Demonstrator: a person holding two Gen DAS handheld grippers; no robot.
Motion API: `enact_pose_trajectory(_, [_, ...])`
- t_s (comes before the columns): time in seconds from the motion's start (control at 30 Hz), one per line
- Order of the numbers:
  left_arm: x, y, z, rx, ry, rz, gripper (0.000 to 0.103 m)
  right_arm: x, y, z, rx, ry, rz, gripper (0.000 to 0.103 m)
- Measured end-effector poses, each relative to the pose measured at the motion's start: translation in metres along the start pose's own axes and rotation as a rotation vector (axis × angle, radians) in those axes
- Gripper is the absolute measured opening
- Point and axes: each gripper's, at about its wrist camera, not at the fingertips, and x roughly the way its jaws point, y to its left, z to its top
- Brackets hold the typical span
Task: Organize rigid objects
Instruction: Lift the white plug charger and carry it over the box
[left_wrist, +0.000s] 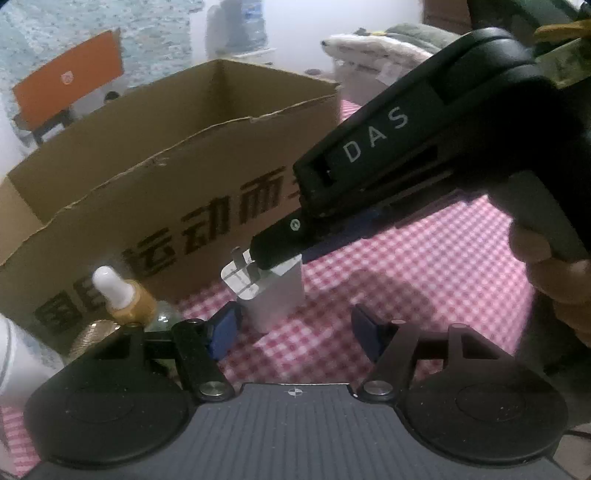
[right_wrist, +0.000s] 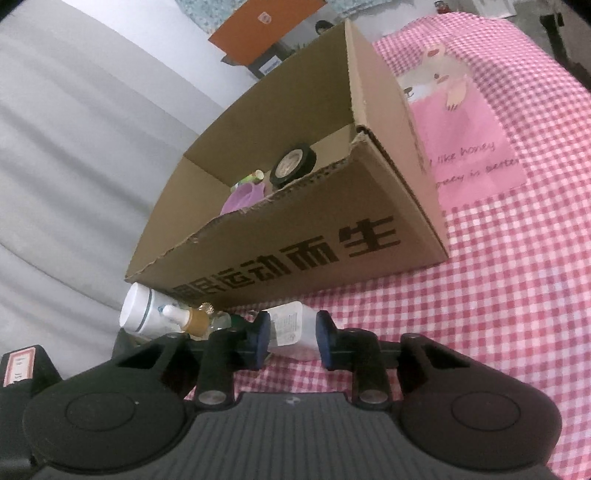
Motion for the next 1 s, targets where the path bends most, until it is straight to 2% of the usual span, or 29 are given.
enact_pose_trajectory(0.3, [-0.014,-0.023,-0.009,0.057,-0.024,-0.115,0.067,-0.024,-0.011,-0.005,0.005,-0.013,-0.054,0.029])
enact_pose_trajectory(0.43, [-0.024,-0.026,-0.012,0.095,-0.075,-0.035,0.067,-0.03,-0.012,-0.007,-0.005,-0.016,-0.053,0.029])
enact_pose_trajectory(0.6, [-0.012,-0.02,-0.001,0.093,-0.053,0.011,0.066,-0.03,-0.014,-0.007,-0.011,-0.012,-0.057,0.029])
enact_pose_trajectory(0.7, [-0.001,-0.014,0.008,0.095,-0.047,0.014,0.062,-0.028,-0.015,-0.008,-0.006,-0.008,-0.056,0.029])
enact_pose_trajectory(0.8, [0.006,-0.014,0.008,0.102,-0.037,0.015,0.053,-0.026,-0.017,-0.008,0.002,-0.006,-0.046,0.029])
enact_pose_trajectory(0.87, [0.008,-0.013,0.01,0.098,-0.034,0.017,0.042,-0.025,-0.018,-0.008,0.005,-0.006,-0.039,0.029])
enact_pose_trajectory(1.0, [0.009,-0.009,0.012,0.071,-0.032,0.01,0.04,-0.025,-0.018,-0.007,0.003,-0.01,-0.039,0.029])
